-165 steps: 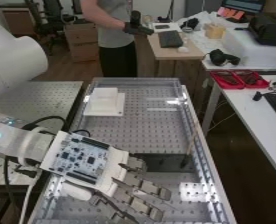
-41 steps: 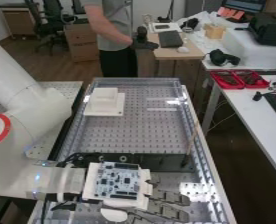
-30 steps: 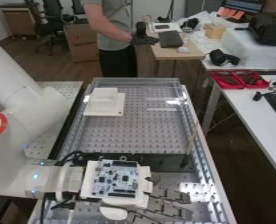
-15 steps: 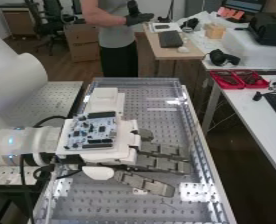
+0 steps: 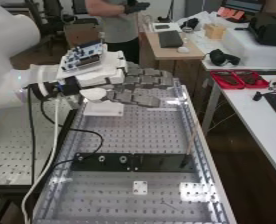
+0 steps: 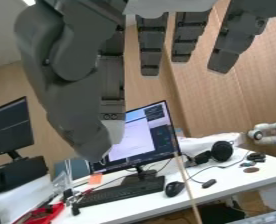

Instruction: Grab the paper clip and place it in the clear container

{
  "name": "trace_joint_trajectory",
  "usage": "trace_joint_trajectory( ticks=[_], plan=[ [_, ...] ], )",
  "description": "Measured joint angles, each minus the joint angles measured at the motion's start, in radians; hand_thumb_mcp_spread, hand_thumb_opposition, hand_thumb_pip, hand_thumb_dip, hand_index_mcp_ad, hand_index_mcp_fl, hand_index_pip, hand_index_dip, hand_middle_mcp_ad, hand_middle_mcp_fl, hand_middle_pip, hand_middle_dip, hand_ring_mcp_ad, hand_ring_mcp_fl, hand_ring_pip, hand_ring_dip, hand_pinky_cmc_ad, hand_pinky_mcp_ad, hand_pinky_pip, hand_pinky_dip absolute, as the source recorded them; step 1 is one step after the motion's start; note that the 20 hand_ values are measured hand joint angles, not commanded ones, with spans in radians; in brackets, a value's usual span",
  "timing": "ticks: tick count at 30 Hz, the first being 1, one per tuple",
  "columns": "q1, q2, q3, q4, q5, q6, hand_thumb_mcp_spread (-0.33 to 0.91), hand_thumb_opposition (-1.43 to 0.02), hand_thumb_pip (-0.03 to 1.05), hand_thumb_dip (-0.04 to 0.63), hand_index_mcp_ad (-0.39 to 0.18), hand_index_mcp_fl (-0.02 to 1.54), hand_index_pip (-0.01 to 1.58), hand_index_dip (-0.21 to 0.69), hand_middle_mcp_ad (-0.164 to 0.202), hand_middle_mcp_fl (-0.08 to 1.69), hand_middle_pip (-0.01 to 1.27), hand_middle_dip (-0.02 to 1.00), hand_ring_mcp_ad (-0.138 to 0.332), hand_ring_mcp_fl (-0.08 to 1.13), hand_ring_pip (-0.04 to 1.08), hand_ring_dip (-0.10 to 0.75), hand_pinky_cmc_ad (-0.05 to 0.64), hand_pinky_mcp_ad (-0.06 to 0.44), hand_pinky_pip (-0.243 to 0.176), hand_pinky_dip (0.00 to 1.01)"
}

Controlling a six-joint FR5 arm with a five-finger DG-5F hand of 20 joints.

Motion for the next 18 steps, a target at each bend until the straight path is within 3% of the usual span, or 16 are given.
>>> trace_joint_trajectory(
  ticks=[9,18],
  plan=[
    [0.180,0.054,-0.031,-0.035,0.201,-0.007,0.50,-0.95,0.59,0.265,-0.152,0.64,1.39,0.063,0.066,0.14,0.14,0.19,0.112,0.00,0.09,0.124,0.332,0.265,-0.030,0.21],
    [0.360,0.055,0.013,-0.115,0.383,-0.010,0.50,-0.96,0.59,0.265,-0.152,0.64,1.38,0.063,0.066,0.14,0.14,0.19,0.113,0.00,0.09,0.124,0.332,0.265,-0.030,0.21]
  ],
)
